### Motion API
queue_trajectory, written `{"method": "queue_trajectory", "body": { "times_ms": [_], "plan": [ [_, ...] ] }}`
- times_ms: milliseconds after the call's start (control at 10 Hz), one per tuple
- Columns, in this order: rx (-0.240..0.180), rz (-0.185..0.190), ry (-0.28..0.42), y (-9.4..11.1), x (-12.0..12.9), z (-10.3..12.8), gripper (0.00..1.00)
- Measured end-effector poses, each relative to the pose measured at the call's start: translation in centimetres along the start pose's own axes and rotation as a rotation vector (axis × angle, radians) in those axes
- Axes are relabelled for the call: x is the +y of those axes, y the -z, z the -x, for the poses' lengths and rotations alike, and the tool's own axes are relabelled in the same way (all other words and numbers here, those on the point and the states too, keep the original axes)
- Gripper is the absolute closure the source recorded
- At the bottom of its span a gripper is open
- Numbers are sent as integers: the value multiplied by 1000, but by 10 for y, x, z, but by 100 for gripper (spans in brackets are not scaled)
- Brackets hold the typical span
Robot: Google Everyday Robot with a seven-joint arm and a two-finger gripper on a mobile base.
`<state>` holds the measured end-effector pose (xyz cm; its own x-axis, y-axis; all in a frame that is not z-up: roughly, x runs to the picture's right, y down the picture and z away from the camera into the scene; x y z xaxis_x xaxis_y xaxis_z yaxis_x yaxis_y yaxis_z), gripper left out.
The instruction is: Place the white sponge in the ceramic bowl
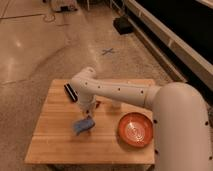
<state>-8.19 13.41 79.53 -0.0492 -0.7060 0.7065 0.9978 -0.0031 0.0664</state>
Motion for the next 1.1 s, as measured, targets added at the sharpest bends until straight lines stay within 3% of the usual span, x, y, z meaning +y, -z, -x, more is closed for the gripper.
{"method": "queue_trajectory", "body": {
  "times_ms": [200, 300, 600, 900, 1100],
  "plan": [
    [3, -11, -24, 12, 33, -1, 81],
    [7, -18, -49, 21, 64, -2, 81],
    [10, -34, -100, 34, 123, -8, 81],
    [-11, -71, -129, 40, 169, -3, 81],
    [-7, -85, -152, 37, 181, 3, 81]
  ]
}}
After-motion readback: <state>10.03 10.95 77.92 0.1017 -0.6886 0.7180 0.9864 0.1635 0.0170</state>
